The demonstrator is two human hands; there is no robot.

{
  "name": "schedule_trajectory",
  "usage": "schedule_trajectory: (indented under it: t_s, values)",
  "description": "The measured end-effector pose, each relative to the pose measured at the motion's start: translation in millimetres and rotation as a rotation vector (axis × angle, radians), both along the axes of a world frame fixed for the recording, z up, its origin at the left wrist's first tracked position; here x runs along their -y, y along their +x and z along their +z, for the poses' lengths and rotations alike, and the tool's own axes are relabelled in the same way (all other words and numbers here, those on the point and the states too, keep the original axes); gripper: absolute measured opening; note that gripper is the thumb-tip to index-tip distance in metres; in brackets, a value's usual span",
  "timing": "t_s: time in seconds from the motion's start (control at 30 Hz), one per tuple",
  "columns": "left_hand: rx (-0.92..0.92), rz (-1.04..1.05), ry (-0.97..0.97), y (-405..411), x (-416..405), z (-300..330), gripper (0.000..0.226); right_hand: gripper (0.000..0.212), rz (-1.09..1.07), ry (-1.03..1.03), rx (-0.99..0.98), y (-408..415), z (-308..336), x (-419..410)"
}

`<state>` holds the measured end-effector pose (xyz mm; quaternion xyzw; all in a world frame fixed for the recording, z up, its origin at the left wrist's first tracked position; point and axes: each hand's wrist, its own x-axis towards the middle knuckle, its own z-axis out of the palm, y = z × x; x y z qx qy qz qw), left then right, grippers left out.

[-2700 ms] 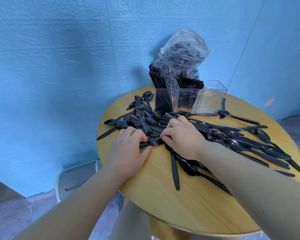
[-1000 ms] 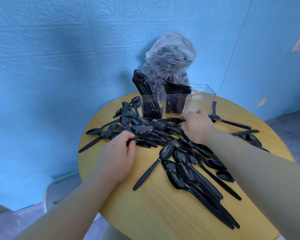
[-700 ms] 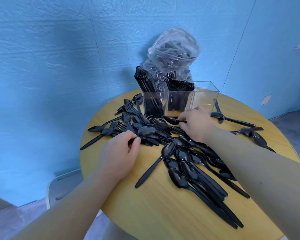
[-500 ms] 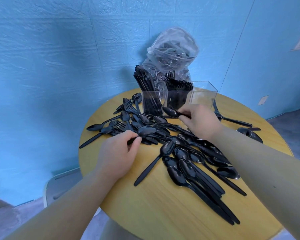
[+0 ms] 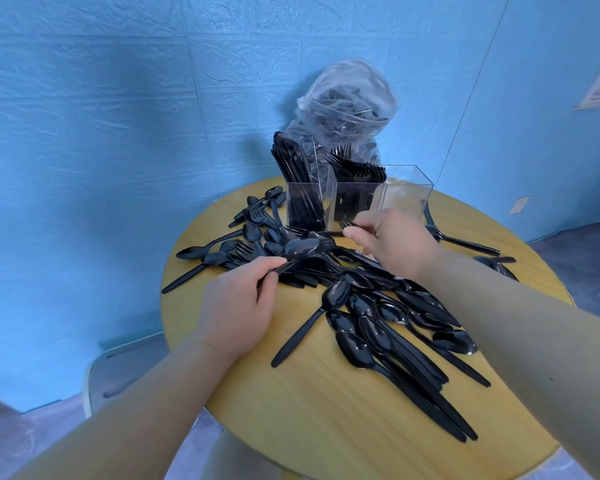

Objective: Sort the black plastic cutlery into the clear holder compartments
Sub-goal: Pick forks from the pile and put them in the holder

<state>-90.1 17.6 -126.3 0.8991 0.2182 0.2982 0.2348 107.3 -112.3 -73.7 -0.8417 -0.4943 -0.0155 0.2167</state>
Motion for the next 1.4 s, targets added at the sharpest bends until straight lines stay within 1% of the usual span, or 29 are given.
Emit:
schedule_trajectory:
  t_s: [0.1, 0.17, 0.2, 0.37, 0.43, 0.53, 0.67, 0.8, 0.93, 1.2, 1.3, 1.33, 1.4]
  values:
    - [0.021, -0.002, -0.042, 0, -1, -1, 0.022, 0.031, 0.006, 0.016, 0.003, 2, 0, -12]
    - [0.013, 0.023, -0.062, 1, -1, -1, 0.016, 0.019, 0.017, -0.01, 0.043, 3, -2, -24]
    - [0.005, 0.035, -0.069, 1, 0, -1, 0.013, 0.018, 0.018, -0.032, 0.066, 3, -5, -30]
    - [0.038, 0.108, -0.105, 3, -3, 1, 0.01, 0.028, -0.012, -0.229, 0.105, 6, -24, -55]
    - [0.045, 0.125, -0.104, 4, -5, 1, 0.01, 0.031, -0.016, -0.258, 0.129, 7, -28, -56]
    - [0.037, 0.146, -0.113, 6, -6, 0, 0.01, 0.025, -0.015, -0.265, 0.171, 9, -29, -54]
    - [0.021, 0.164, -0.12, 7, -7, 0, 0.014, 0.019, 0.001, -0.314, 0.133, 12, -26, -50]
    - [0.008, 0.155, -0.12, 7, -5, 1, 0.021, 0.015, 0.008, -0.294, 0.068, 9, -21, -47]
    - [-0.013, 0.141, -0.115, 7, -5, 1, 0.02, 0.002, -0.012, -0.214, 0.036, 5, -18, -44]
    - [0.009, 0.12, -0.118, 5, -3, 3, 0.02, 0.015, -0.02, -0.031, 0.03, -6, 3, -31]
    - [0.014, 0.127, -0.124, 5, -3, 4, 0.023, 0.04, 0.002, 0.02, -0.002, -8, 8, -28]
    - [0.015, 0.127, -0.122, 5, -3, 4, 0.023, 0.042, 0.008, 0.017, 0.005, -10, 11, -26]
    - [0.016, 0.124, -0.115, 4, -2, 5, 0.021, 0.028, 0.009, 0.025, 0.002, -15, 17, -22]
